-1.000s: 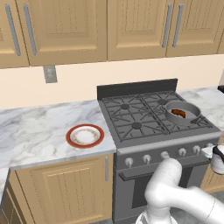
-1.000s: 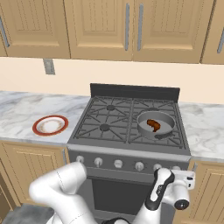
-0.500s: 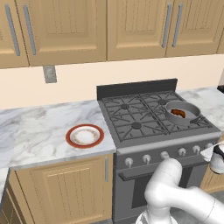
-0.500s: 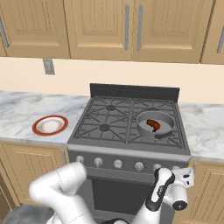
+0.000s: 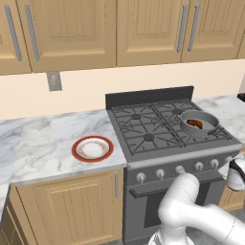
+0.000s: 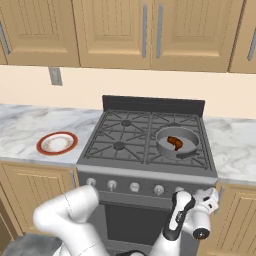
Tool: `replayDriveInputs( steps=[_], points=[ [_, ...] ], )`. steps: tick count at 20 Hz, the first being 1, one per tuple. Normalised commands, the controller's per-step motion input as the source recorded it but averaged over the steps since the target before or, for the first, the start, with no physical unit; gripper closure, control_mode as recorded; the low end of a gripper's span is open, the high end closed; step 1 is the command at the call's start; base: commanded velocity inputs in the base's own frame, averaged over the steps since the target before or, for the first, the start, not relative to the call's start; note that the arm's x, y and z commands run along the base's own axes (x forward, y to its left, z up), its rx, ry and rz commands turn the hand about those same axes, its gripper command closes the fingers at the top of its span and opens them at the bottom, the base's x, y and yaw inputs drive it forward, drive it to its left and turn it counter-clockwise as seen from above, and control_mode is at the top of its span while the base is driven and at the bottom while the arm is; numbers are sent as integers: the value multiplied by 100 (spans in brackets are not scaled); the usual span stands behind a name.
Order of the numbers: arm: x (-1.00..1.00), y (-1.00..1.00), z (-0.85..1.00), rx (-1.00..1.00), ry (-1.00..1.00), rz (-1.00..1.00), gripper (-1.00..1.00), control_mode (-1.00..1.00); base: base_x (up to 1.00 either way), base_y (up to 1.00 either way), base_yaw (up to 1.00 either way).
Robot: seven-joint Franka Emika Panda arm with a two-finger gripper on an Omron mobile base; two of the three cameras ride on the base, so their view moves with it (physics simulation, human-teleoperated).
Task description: Retrieve the frozen meat and place it in the pot on a burner. Then turn the burner on.
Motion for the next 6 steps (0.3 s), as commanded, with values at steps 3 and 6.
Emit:
replayDriveInputs(
  steps=[3,6],
  points=[
    [0,11,-26,-44,0,17,100,-100,0,0,0],
    [0,9,-22,-41,0,16,100,-100,0,0,0]
  ],
)
